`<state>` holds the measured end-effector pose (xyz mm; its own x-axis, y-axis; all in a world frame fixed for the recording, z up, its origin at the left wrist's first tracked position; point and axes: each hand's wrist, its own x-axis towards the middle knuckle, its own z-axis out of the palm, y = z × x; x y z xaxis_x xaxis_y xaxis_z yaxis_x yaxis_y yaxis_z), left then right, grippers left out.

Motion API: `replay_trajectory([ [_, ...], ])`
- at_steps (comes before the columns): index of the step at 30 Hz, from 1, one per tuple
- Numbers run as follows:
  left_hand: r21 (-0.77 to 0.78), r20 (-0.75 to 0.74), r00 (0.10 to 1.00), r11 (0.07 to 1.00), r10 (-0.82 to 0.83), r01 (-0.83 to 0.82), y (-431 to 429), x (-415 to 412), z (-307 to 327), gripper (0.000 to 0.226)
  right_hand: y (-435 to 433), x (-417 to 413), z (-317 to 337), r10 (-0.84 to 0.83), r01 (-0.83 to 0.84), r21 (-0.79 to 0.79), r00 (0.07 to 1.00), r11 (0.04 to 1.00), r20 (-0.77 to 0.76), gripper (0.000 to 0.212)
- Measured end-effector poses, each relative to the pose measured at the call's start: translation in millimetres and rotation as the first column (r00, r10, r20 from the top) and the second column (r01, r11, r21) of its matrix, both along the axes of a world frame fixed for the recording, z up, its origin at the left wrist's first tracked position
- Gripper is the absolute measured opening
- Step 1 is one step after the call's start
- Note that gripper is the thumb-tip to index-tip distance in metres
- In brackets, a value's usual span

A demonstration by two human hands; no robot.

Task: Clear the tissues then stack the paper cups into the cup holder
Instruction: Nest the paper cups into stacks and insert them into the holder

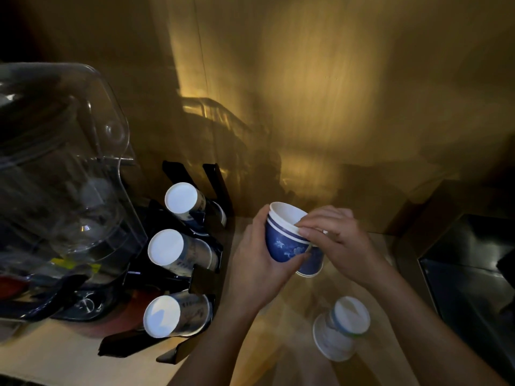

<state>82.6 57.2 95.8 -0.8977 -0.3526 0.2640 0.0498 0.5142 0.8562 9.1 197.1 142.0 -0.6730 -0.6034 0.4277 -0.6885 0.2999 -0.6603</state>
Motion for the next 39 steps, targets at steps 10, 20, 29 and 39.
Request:
replay_trajectory([
  [10,0.243,0.070,0.988,0.963,-0.135,0.114,-7.5,7.2,4.5,0.067,2.0,-5.2,12.2,0.085,-0.082,-0.024,0.987,0.996,0.133,0.014],
  [20,0.303,0.108,0.969,0.935,-0.223,0.182,-9.4,12.0,3.3,0.068,15.6,-16.3,23.0,0.049,-0.009,-0.208,0.981,0.978,0.186,0.015],
  [29,0.316,0.161,0.958,0.932,-0.239,0.180,-8.8,10.9,0.5,0.071,26.8,-19.7,9.7,-0.101,0.108,0.023,0.973,0.994,-0.207,0.029],
  [39,0.491,0.209,0.912,0.844,-0.353,0.215,-8.0,3.5,-9.7,0.068,21.9,-18.3,-25.5,0.058,0.393,0.471,0.717,0.790,-0.695,0.102],
])
